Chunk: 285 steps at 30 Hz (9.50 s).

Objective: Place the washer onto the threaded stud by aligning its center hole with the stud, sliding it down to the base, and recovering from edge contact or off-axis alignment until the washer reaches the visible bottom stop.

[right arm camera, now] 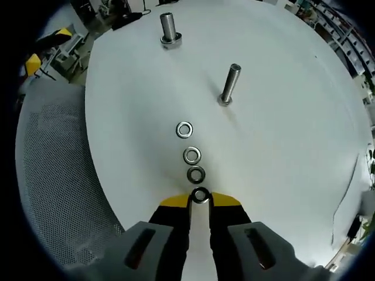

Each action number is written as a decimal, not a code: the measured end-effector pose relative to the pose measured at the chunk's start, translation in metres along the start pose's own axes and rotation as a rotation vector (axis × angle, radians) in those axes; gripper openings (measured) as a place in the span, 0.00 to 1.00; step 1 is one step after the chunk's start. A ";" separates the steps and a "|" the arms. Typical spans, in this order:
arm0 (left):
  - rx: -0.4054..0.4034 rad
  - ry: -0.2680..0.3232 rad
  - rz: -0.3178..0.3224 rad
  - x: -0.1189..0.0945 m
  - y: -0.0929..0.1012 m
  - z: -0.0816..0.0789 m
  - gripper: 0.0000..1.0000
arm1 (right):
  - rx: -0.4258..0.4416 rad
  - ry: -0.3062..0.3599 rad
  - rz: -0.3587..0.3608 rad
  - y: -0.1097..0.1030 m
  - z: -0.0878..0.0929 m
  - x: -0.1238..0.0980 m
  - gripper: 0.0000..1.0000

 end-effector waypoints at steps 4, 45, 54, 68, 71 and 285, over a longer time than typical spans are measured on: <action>-0.003 0.007 -0.005 -0.001 -0.003 -0.001 0.37 | -0.018 0.010 0.000 0.002 -0.005 -0.008 0.12; -0.024 0.012 -0.011 0.002 -0.010 -0.002 0.37 | -0.242 0.117 0.051 0.025 -0.108 -0.052 0.13; -0.029 0.007 -0.009 0.004 -0.011 -0.001 0.37 | -0.253 0.101 0.037 0.026 -0.112 -0.045 0.13; -0.040 -0.010 -0.011 0.003 -0.015 0.006 0.37 | -0.267 0.017 0.022 0.030 -0.112 -0.019 0.13; -0.037 -0.014 -0.012 0.003 -0.015 0.007 0.37 | -0.281 -0.003 0.021 0.029 -0.112 -0.012 0.13; -0.157 0.051 -0.071 -0.008 -0.018 0.018 0.36 | -0.259 0.003 0.025 0.031 -0.107 -0.004 0.14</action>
Point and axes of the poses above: the point that each gripper's makers call its tool centre point, and the gripper's own axes: x roughly forward along the fingers, y roughly to its right, z roughly out of its underside, the point moved 3 cm from there along -x, roughly backward along the fingers, and after that the axes turned 6 degrees about -y, right-handed, at the moved point
